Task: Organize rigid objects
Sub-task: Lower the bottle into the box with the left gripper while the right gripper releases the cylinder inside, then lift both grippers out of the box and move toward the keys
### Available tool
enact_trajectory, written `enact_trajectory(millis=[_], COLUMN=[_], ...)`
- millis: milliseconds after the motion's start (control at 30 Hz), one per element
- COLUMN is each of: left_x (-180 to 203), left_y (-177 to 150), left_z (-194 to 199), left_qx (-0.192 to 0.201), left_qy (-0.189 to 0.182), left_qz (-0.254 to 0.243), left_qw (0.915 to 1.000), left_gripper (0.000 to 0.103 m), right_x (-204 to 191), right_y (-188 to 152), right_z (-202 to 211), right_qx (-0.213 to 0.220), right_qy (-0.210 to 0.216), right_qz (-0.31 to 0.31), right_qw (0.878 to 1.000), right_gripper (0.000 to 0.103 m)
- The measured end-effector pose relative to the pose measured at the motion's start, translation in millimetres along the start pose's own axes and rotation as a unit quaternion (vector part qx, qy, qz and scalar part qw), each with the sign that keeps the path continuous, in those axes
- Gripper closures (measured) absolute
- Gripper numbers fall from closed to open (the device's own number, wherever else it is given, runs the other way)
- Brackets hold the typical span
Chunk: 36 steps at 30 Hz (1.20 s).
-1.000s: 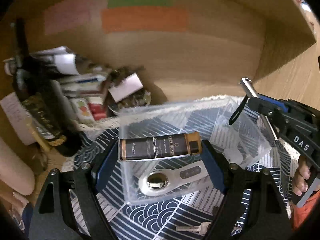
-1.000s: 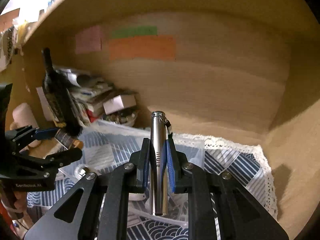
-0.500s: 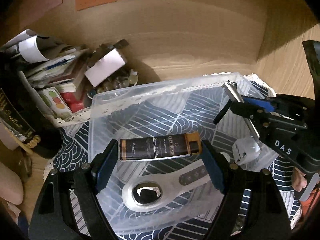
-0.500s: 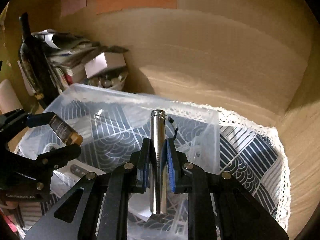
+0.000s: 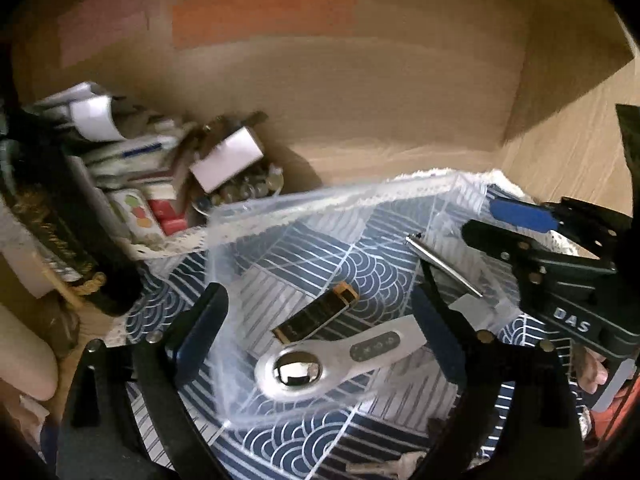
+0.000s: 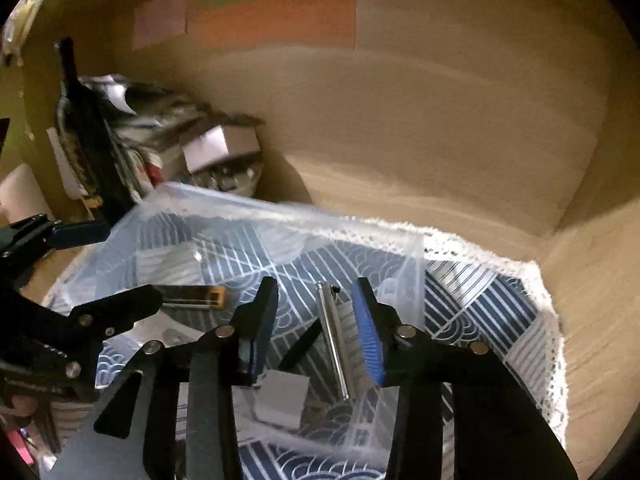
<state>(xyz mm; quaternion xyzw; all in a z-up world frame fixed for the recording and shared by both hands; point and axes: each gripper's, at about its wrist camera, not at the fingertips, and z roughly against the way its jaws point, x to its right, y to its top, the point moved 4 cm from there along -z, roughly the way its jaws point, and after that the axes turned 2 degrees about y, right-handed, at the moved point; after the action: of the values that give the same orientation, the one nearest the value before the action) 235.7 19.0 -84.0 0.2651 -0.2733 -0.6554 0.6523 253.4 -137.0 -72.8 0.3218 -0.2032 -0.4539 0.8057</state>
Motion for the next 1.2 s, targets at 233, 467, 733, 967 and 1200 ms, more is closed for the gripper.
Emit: enact_trajectory(millis=[233, 467, 733, 967, 1200], left_x=[-11.4, -15.3, -5.4, 20.4, 46.2], left_y=[-12.4, -48.2, -103.9, -144.0, -167.4], left_z=[42.4, 55.0, 46.1, 52.4, 51.4], left_qx=[0.027, 0.004, -0.039, -0.061, -0.082], left_qy=[0.017, 0.016, 0.015, -0.017, -0.049], left_qz=[0.008, 0.022, 0.027, 0.038, 0.019], left_qw=[0.9995, 0.9996, 0.9988, 0.9973, 0.9953], left_gripper=[0.001, 0.001, 0.001, 0.001, 0.001], right_x=[-20.1, -39.4, -46.2, -43.9, -41.6], right_y=[-4.7, -39.9, -97.2, -133.2, -141.7], right_z=[51.4, 65.7, 60.5, 58.4, 53.1], right_qx=[0.045, 0.032, -0.019, -0.058, -0.081], right_qy=[0.012, 0.030, 0.041, 0.041, 0.044], right_qz=[0.005, 0.002, -0.017, -0.028, -0.027], right_qw=[0.999, 0.999, 0.999, 0.997, 0.995], right_gripper=[0.053, 0.052, 0.052, 0.052, 0.052])
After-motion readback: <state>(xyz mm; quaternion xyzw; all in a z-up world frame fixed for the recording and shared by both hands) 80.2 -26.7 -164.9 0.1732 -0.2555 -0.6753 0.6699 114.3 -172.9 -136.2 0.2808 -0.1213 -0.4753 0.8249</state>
